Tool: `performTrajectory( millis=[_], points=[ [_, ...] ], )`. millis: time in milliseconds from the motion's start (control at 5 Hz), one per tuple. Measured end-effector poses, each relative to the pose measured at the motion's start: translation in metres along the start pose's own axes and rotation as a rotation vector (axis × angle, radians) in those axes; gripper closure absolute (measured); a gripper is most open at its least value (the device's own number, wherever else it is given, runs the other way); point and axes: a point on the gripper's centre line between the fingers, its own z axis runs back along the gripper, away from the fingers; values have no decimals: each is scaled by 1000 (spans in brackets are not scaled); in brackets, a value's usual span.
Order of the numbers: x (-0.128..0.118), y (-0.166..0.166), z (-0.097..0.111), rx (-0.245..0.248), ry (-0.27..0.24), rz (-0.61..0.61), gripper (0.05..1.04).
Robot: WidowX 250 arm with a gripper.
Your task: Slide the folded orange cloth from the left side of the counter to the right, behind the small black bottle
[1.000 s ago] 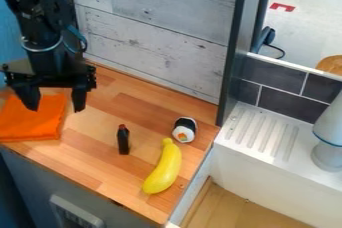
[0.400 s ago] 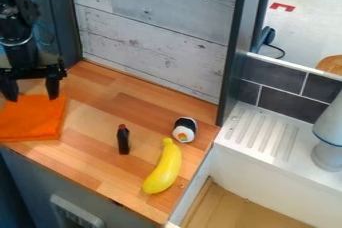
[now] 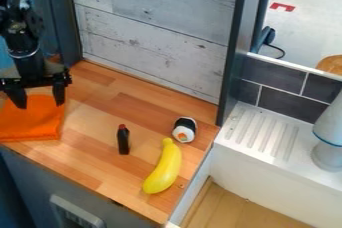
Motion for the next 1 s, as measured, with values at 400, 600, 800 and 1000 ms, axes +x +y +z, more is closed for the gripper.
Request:
performTrajectory(
  millis=[400,600,800,1000],
  points=[
    [5,42,-19,-10,32,64,83],
    [4,49,-26,-20,33,84,83],
    [6,47,-29,-29,19,88,83],
    [3,46,-36,-32,26,95,83]
  ],
)
